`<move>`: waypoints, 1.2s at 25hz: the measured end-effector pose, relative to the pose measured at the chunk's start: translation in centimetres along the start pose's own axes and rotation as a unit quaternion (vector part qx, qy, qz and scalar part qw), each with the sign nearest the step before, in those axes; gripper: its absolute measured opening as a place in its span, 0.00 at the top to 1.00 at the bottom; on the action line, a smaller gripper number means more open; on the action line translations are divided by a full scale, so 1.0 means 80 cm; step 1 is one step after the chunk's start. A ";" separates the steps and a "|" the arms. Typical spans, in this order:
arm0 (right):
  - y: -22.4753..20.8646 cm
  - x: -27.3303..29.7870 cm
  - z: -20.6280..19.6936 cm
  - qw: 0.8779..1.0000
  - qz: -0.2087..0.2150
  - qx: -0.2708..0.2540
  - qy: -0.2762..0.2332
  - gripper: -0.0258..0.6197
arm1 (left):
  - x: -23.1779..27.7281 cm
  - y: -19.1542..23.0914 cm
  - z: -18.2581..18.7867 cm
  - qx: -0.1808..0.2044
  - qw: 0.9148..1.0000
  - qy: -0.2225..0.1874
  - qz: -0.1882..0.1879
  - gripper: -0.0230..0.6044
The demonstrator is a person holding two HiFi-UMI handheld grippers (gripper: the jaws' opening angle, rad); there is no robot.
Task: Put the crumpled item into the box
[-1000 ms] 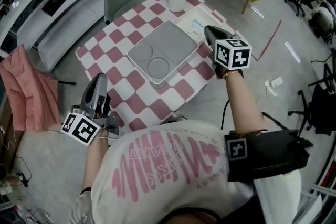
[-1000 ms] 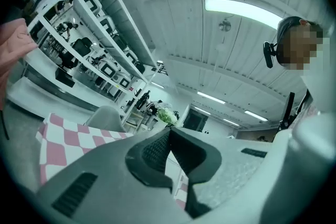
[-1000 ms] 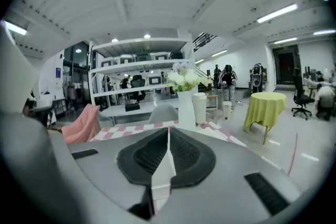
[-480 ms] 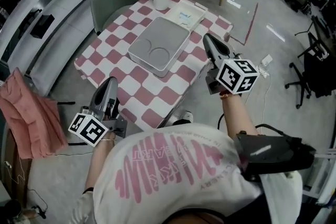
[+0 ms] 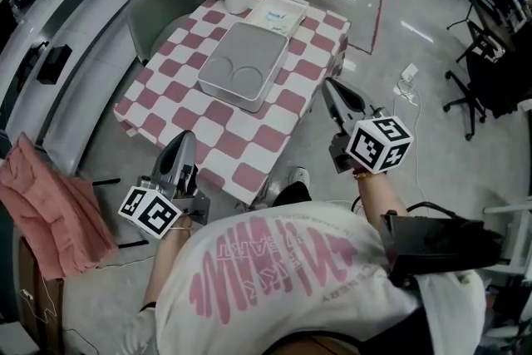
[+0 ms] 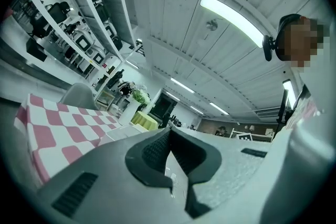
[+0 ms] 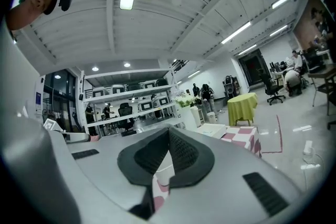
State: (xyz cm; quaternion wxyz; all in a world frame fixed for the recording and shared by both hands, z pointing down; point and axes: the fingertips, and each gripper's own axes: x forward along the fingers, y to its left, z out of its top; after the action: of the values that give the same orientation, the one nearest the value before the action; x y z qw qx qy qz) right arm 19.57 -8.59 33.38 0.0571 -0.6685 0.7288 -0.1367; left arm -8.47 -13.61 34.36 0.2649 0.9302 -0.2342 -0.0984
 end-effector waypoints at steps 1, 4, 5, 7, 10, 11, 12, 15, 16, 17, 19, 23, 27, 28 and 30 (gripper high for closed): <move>0.001 -0.006 -0.004 1.000 -0.004 0.000 0.002 0.95 | -0.003 0.000 -0.004 -0.001 1.000 0.002 -0.001 0.95; 0.005 -0.016 -0.022 1.000 -0.013 -0.006 0.015 0.95 | -0.011 0.006 -0.019 -0.015 1.000 0.009 0.000 0.95; 0.007 -0.018 -0.030 1.000 -0.015 -0.009 0.022 0.95 | -0.015 0.009 -0.024 -0.019 1.000 0.011 0.001 0.95; 0.010 -0.023 -0.045 0.999 -0.017 -0.010 0.033 0.95 | -0.021 0.012 -0.032 -0.026 1.000 0.015 0.003 0.95; 0.012 -0.031 -0.061 0.999 -0.019 0.003 0.045 0.95 | -0.028 0.013 -0.035 -0.030 0.999 0.016 0.003 0.95; 0.013 -0.033 -0.065 0.999 -0.020 0.007 0.048 0.95 | -0.030 0.012 -0.035 -0.030 0.999 0.016 0.003 0.95; 0.014 -0.036 -0.068 0.998 -0.020 0.009 0.051 0.95 | -0.032 0.011 -0.036 -0.030 0.999 0.016 0.002 0.95; 0.019 -0.040 -0.073 0.998 -0.020 -0.004 0.059 0.95 | -0.037 0.007 -0.038 -0.032 0.999 0.017 0.002 0.95; 0.021 -0.041 -0.074 0.998 -0.019 -0.011 0.062 0.95 | -0.038 0.006 -0.040 -0.032 0.999 0.017 0.002 0.95; 0.023 -0.043 -0.074 0.998 -0.019 -0.017 0.065 0.95 | -0.040 0.005 -0.041 -0.033 0.999 0.018 0.002 0.95; 0.025 -0.046 -0.076 0.997 -0.019 -0.025 0.069 0.95 | -0.044 0.003 -0.043 -0.035 0.999 0.017 0.003 0.95; 0.026 -0.055 -0.077 0.997 -0.021 -0.019 0.069 0.95 | -0.052 -0.001 -0.043 -0.034 0.999 0.014 0.005 0.95; 0.024 -0.063 -0.082 0.997 -0.025 -0.013 0.076 0.95 | -0.056 -0.006 -0.041 -0.033 0.999 0.010 0.004 0.95; 0.025 -0.064 -0.083 0.997 -0.025 -0.011 0.077 0.95 | -0.057 -0.006 -0.041 -0.034 0.999 0.008 0.004 0.95; 0.027 -0.064 -0.085 0.996 -0.025 -0.007 0.080 0.95 | -0.059 -0.005 -0.040 -0.037 0.999 0.007 0.006 0.95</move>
State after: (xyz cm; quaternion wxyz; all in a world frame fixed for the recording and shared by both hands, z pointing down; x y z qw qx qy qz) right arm 16.23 -2.51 38.75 -0.0093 -0.6737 0.7153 -0.1856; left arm -11.45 -9.55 37.13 0.3010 0.9190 -0.2345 -0.0992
